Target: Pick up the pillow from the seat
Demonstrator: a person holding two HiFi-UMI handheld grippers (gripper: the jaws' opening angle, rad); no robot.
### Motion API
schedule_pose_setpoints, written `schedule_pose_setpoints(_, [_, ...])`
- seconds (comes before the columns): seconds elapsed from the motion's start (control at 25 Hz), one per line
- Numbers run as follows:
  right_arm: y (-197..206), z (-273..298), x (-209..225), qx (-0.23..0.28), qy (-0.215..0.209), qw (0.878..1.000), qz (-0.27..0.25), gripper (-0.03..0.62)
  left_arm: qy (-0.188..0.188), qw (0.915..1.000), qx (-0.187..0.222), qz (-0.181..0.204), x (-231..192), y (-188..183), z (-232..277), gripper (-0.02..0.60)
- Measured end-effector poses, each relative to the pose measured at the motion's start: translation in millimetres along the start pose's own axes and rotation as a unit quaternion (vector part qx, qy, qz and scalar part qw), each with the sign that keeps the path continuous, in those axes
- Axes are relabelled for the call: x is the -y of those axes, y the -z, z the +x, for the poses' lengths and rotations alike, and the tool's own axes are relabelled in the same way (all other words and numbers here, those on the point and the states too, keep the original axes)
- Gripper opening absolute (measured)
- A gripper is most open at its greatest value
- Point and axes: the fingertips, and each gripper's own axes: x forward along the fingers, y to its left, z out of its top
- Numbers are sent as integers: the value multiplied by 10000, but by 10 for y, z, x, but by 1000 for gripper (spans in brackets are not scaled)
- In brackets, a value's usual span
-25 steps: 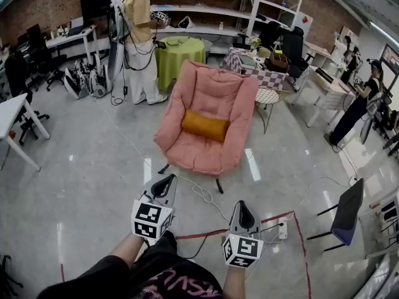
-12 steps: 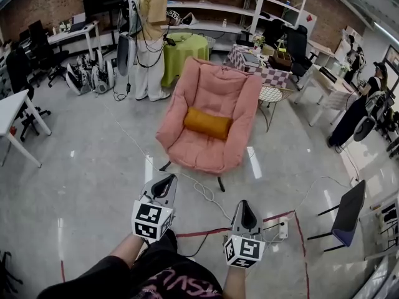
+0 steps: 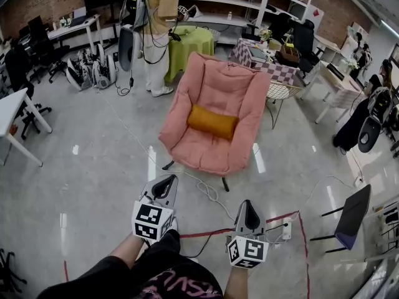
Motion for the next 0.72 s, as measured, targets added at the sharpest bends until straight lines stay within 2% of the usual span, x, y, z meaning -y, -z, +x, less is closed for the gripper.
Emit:
schedule_pose_setpoints(0.2, [-36, 462, 51, -22, 1, 10000, -38, 20, 40, 10000, -38, 27, -215, -67, 437, 9])
schedule_pose_setpoints(0.36, [-83, 887, 65, -6, -51, 10000, 2, 20, 203, 9996, 120, 185, -356, -199, 814, 9])
schedule_pose_setpoints(0.52, [-166, 1305, 57, -12, 91, 9999, -129, 20, 384, 9992, 113, -9, -574, -295, 1174, 9])
schedule_pose_setpoints(0.72, [-243, 1739, 21, 0, 173, 9995, -281, 19, 431, 9990, 68, 86, -874, -374, 1518, 9])
